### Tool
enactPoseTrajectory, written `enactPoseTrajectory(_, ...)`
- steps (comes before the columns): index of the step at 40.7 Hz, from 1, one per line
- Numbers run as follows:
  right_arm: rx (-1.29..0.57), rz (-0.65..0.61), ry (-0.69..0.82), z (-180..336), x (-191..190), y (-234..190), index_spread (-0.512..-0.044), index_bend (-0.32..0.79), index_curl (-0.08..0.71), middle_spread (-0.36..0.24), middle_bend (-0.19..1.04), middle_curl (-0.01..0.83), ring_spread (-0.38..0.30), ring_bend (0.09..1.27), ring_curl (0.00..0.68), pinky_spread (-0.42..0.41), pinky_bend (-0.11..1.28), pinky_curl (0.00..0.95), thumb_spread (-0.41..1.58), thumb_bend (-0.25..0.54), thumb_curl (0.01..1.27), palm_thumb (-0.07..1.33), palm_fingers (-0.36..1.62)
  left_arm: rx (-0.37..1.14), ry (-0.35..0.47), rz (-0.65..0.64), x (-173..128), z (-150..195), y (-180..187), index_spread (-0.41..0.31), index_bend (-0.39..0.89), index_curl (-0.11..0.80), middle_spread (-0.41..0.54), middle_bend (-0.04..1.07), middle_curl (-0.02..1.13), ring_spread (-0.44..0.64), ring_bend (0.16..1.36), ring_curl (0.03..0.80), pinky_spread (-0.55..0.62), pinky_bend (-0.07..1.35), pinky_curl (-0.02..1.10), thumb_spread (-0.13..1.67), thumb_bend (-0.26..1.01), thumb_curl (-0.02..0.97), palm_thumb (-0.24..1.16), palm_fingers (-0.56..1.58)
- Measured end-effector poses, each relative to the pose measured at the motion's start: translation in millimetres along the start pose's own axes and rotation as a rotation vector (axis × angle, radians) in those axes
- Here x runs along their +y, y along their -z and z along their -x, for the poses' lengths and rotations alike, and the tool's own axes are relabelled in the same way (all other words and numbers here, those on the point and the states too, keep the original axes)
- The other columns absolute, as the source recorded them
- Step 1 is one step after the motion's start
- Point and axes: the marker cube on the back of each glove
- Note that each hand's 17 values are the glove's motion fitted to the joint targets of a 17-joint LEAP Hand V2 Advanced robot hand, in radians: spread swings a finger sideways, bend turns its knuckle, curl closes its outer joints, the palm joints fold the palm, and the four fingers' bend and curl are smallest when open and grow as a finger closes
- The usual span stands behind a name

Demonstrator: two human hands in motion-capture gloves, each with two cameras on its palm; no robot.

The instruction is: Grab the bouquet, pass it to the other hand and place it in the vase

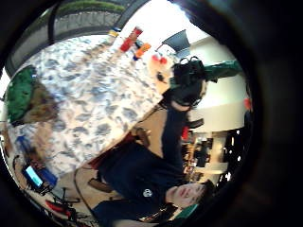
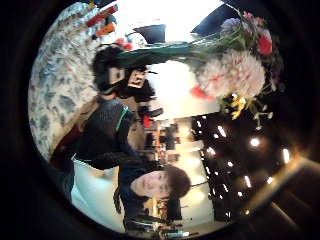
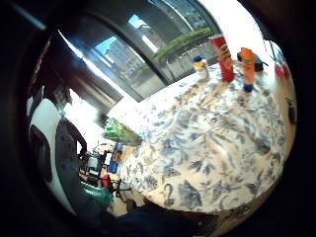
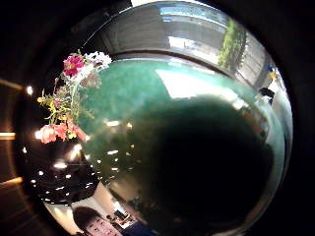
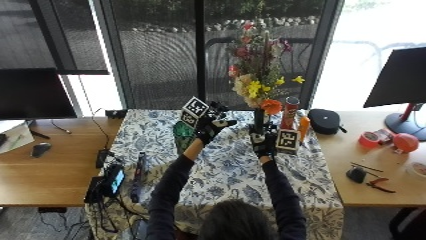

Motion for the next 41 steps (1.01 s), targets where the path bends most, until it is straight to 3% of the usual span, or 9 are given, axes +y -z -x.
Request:
enactPoseTrajectory(5,0.018,0.06,-0.216,0.1,26.8,-24.5,-0.213,0.46,0.588,-0.159,0.84,0.659,-0.193,0.97,0.56,-0.22,0.75,0.562,0.88,-0.017,0.49,0.97,1.4,0.136,0.007,0.028,-8.8,-2.4,-13.2,0.03,0.2,0.417,0.312,0.14,0.19,0.39,0.47,0.313,0.32,0.37,0.39,1.08,-0.01,0.349,0.5,0.13)
enactPoseTrajectory(14,-0.032,0.13,-0.235,-5.5,60.0,-72.3,-0.212,0.46,0.6,-0.156,0.85,0.657,-0.191,0.99,0.558,-0.216,0.77,0.569,0.81,-0.02,0.54,0.97,1.39,0.231,0.032,0.016,-23.6,13.8,-28.8,0.041,0.22,0.432,0.28,0.16,0.2,0.38,0.5,0.305,0.32,0.34,0.37,1.03,-0.02,0.365,0.55,0.25)
enactPoseTrajectory(19,-0.049,0.178,-0.236,-0.9,74.7,-95.9,-0.212,0.46,0.605,-0.154,0.85,0.655,-0.189,1.0,0.556,-0.215,0.77,0.57,0.78,-0.024,0.57,0.97,1.39,0.274,0.034,0.017,-26.9,19.6,-35.3,0.033,0.21,0.439,0.206,0.18,0.23,0.3,0.52,0.312,0.28,0.33,0.37,1.01,-0.02,0.373,0.58,0.37)
enactPoseTrajectory(26,-0.034,0.272,-0.202,-10.2,85.1,-117.1,-0.214,0.44,0.61,-0.153,0.86,0.652,-0.19,1.0,0.551,-0.217,0.78,0.569,0.76,-0.026,0.59,0.96,1.38,0.287,0.026,-0.116,-57.5,77.7,-23.5,-0.051,0.22,0.452,0.013,0.31,0.29,0.08,0.49,0.3,0.15,0.2,0.33,0.99,0.0,0.396,0.69,0.69)
enactPoseTrajectory(28,-0.034,0.317,-0.207,-13.2,86.8,-120.7,-0.214,0.44,0.612,-0.152,0.86,0.651,-0.19,1.0,0.55,-0.218,0.78,0.568,0.75,-0.024,0.6,0.96,1.38,0.29,0.012,-0.155,-51.4,70.6,-21.6,-0.079,0.22,0.453,-0.034,0.33,0.3,0.02,0.47,0.299,0.08,0.2,0.33,0.99,0.01,0.404,0.72,0.8)
enactPoseTrajectory(29,-0.038,0.34,-0.205,-14.3,87.4,-122.4,-0.214,0.43,0.612,-0.153,0.85,0.647,-0.189,1.0,0.549,-0.219,0.78,0.567,0.75,-0.028,0.6,0.95,1.37,0.293,0.0,-0.174,-46.0,62.6,-21.1,-0.109,0.23,0.463,-0.081,0.37,0.33,-0.07,0.51,0.322,-0.02,0.25,0.35,0.99,0.03,0.417,0.76,1.06)
enactPoseTrajectory(32,-0.055,0.407,-0.2,-11.9,89.4,-125.5,-0.221,0.35,0.595,-0.154,0.81,0.628,-0.186,0.97,0.532,-0.239,0.76,0.545,0.72,-0.052,0.61,0.91,1.27,0.3,-0.039,-0.225,-29.5,36.2,-19.9,-0.153,0.19,0.46,-0.145,0.46,0.37,-0.18,0.6,0.349,-0.13,0.23,0.35,1.02,0.0,0.415,0.75,1.31)
enactPoseTrajectory(38,-0.08,0.476,-0.091,2.2,83.0,-118.2,-0.228,0.19,0.552,-0.158,0.65,0.573,-0.186,0.84,0.49,-0.262,0.74,0.509,0.75,-0.041,0.6,0.88,1.09,0.251,-0.113,-0.352,-15.2,-1.1,1.3,-0.207,0.2,0.489,-0.22,0.59,0.46,-0.26,0.7,0.428,-0.24,0.31,0.42,1.12,-0.01,0.399,0.74,1.36)
enactPoseTrajectory(41,-0.047,0.479,-0.131,-2.0,80.1,-108.8,-0.237,0.13,0.519,-0.154,0.56,0.538,-0.194,0.78,0.465,-0.254,0.68,0.475,0.81,-0.037,0.58,0.86,1.03,0.222,-0.161,-0.403,-11.6,-20.8,15.7,-0.224,0.21,0.502,-0.245,0.62,0.49,-0.29,0.73,0.448,-0.27,0.34,0.43,1.16,-0.01,0.393,0.75,1.34)
